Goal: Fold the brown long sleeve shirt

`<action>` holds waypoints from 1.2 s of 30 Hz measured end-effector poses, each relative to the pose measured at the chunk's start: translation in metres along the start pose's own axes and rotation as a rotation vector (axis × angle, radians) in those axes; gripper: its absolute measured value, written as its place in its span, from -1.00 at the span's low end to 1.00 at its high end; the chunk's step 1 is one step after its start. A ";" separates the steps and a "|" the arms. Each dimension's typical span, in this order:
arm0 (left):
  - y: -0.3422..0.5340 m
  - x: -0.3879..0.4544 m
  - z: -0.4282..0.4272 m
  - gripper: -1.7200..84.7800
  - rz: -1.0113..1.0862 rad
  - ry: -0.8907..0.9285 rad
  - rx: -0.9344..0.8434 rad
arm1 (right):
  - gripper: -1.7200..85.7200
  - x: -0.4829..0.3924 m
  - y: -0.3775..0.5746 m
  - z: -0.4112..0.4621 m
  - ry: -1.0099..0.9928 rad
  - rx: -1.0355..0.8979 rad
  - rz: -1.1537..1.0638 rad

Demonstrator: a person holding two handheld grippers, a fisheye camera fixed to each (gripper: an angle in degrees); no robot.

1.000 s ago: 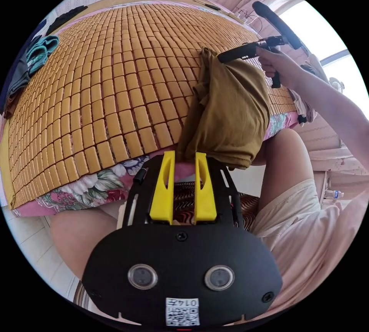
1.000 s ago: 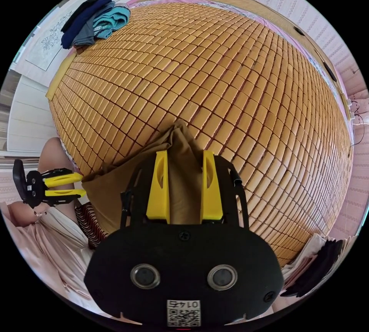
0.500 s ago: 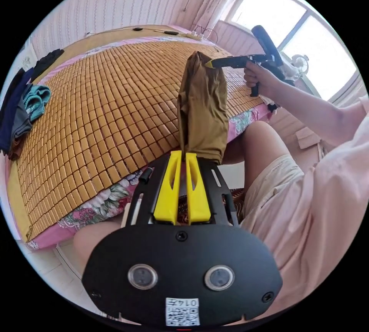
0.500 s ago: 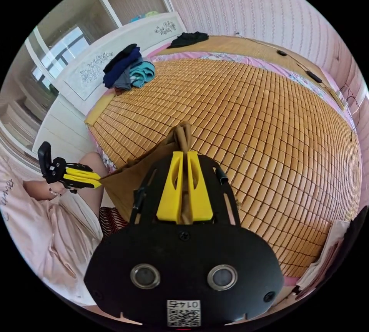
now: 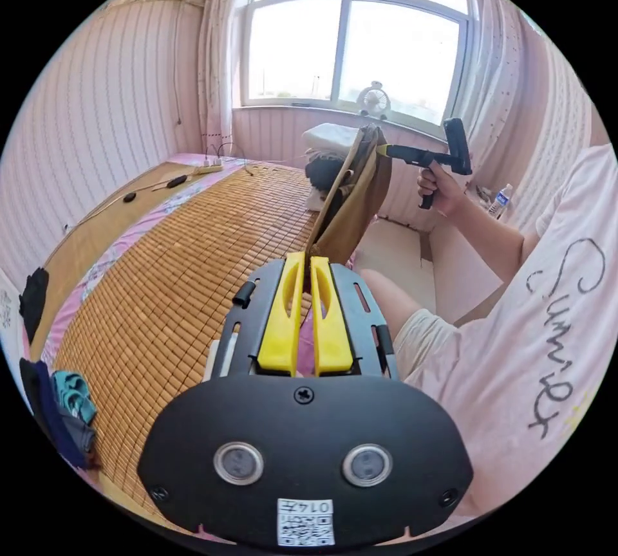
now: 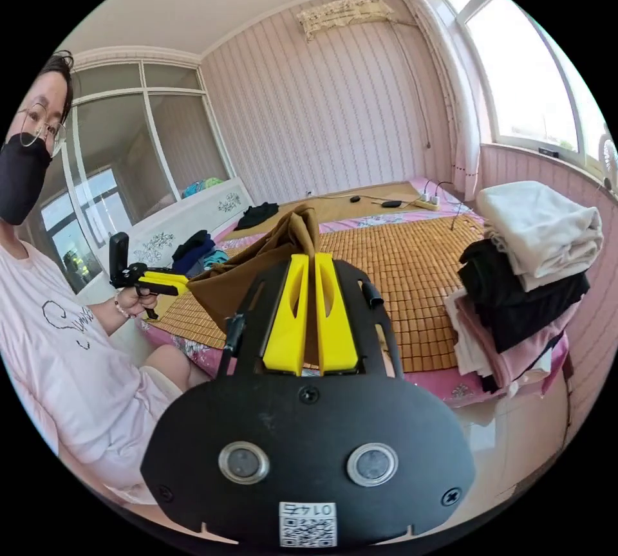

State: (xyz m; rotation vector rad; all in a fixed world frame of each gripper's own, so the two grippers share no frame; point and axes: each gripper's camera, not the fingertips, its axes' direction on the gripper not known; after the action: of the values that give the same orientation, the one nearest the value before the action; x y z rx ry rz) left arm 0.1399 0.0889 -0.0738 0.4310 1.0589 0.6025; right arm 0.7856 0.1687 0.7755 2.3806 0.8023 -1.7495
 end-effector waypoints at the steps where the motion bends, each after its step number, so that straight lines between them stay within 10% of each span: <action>1: -0.027 0.004 0.010 -0.98 0.036 0.042 0.024 | -0.94 0.004 -0.004 -0.010 0.029 0.004 -0.004; 9: -0.237 0.025 0.098 -0.97 0.192 0.212 0.163 | -0.92 0.109 -0.146 -0.069 0.424 -0.156 -0.019; 15: -0.353 -0.030 0.250 -0.87 -0.152 0.230 -0.023 | -0.75 0.272 -0.203 0.042 0.695 -0.395 0.341; 30: -0.011 -0.022 0.074 -0.85 -0.153 -0.089 -0.259 | -0.80 0.048 0.211 0.113 0.780 -0.500 0.065; 36: 0.041 0.003 -0.021 -0.85 -0.254 -0.190 -0.154 | -0.78 0.001 0.216 0.164 0.357 -0.507 0.061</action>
State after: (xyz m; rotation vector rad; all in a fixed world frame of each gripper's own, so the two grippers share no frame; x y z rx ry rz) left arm 0.1115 0.1225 -0.0606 0.2100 0.8617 0.4042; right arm 0.7420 -0.0758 0.6665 2.3380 1.0470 -0.9505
